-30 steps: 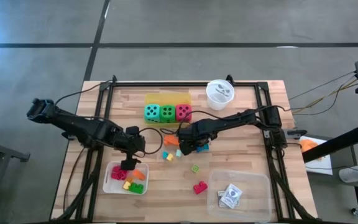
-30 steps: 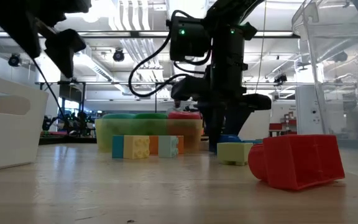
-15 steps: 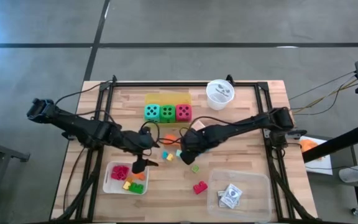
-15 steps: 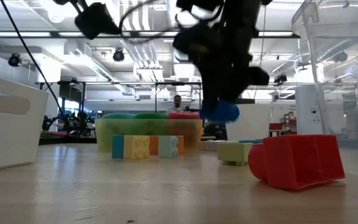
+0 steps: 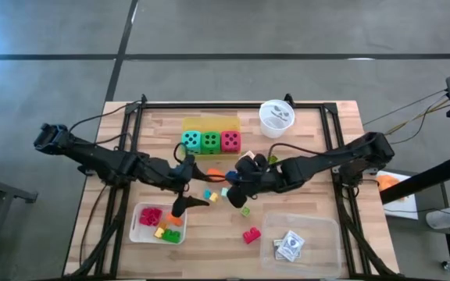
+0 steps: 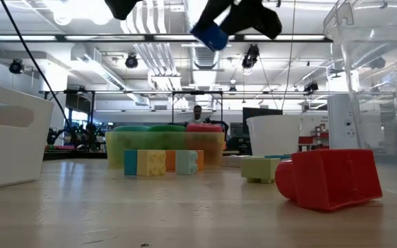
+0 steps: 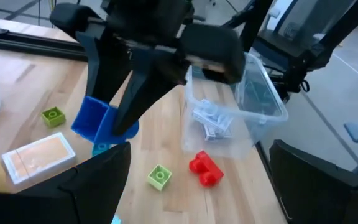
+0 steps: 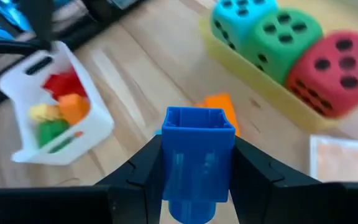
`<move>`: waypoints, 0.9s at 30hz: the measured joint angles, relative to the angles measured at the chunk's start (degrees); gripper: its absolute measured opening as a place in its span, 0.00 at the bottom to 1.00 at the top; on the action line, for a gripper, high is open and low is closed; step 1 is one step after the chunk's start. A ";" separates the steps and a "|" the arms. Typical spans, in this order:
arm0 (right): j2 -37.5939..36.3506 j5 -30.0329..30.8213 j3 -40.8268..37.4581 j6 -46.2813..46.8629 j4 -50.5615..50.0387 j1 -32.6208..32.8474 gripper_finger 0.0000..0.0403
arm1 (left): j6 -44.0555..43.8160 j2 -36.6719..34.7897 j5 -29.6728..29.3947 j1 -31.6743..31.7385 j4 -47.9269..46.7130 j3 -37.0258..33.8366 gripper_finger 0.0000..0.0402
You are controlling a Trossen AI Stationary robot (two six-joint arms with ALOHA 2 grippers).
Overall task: Pick & Place Toys
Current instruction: Put the blue game piece into the white bin
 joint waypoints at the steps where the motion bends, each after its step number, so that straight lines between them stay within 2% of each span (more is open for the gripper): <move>1: -0.20 0.14 0.00 -0.94 0.88 0.04 0.32 | -0.03 0.00 0.00 0.00 0.26 0.00 0.91; 6: -1.46 1.82 0.00 -5.17 5.66 0.20 0.32 | -0.20 0.00 -0.21 0.02 1.89 0.00 0.91; 14: -3.90 6.47 0.00 -8.16 5.95 2.35 0.32 | -1.68 0.00 -0.44 0.01 3.29 0.00 0.91; 16: -4.71 7.97 0.00 -9.01 5.98 3.28 0.32 | -2.73 0.00 -1.89 0.02 3.71 0.00 0.91; 21: -6.75 12.73 0.00 -11.10 6.11 5.82 0.32 | -4.60 0.00 -10.56 0.07 7.84 0.00 0.91; 27: -8.84 15.10 0.00 -16.12 8.37 7.85 0.32 | -2.88 0.00 -11.93 0.04 12.83 0.00 0.91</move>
